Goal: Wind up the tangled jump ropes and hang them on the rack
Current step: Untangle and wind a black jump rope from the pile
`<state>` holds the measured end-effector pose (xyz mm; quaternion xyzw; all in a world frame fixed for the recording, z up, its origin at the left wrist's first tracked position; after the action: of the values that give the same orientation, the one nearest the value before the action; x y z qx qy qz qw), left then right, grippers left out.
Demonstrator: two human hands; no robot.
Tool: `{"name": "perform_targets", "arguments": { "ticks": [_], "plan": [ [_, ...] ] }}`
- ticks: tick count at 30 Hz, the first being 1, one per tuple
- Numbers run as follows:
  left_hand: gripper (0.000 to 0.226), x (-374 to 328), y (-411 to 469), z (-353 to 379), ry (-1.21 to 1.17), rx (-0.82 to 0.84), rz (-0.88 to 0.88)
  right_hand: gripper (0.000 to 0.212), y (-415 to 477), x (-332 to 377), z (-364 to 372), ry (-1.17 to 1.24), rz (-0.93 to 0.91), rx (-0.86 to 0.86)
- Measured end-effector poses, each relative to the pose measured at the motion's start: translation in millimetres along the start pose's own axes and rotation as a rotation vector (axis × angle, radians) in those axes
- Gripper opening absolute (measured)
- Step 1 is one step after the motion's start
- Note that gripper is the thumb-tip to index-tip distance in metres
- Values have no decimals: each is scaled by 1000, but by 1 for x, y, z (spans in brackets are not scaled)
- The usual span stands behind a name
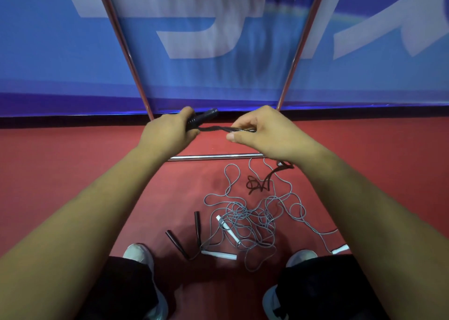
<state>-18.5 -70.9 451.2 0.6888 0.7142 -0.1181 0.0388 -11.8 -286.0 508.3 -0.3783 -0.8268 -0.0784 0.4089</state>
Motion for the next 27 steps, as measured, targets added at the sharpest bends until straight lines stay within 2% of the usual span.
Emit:
{"name": "perform_targets", "arguments": {
  "ticks": [3,6,9,13,16,18,20,22,26,27],
  "plan": [
    [37,-11,-5,7,107,109,77,15,2,-1,-5,32,-12,-89],
    [47,-25,-11,18,146,276,179,15,2,-4,-9,-15,-16,-154],
    [40,-40,-17,23,133,286,288,18,5,-11,-13,-31,-15,-217],
    [10,-48,-25,18,-135,438,458,12,4,-22,-22,4,-29,-305],
    [9,-48,-33,11,-618,509,508,14,5,-35,-27,29,2,-353],
    [14,-48,-35,3,-898,468,498,12,6,-45,-28,62,45,-335],
    [27,-46,-33,-3,-1033,370,465,9,8,-50,-24,101,76,-251],
    [37,-42,-28,-7,-1153,272,407,15,8,-49,-18,103,92,-132],
    [31,-36,-21,-7,-1409,128,298,28,9,-42,-7,186,105,20],
    [36,-36,-20,-7,-1464,114,287,30,9,-40,-6,204,100,32]
  ]
}}
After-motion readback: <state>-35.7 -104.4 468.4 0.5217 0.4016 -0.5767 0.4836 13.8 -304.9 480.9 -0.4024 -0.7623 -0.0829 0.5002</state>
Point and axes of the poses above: each hand's wrist, its own y-axis towards the middle knuckle, its own z-axis out of the palm, x = y × z, the point moved 3 cm from there along y, towards the middle knuckle, and after that the axes turned 11 degrees about x, right-handed, at the moved point
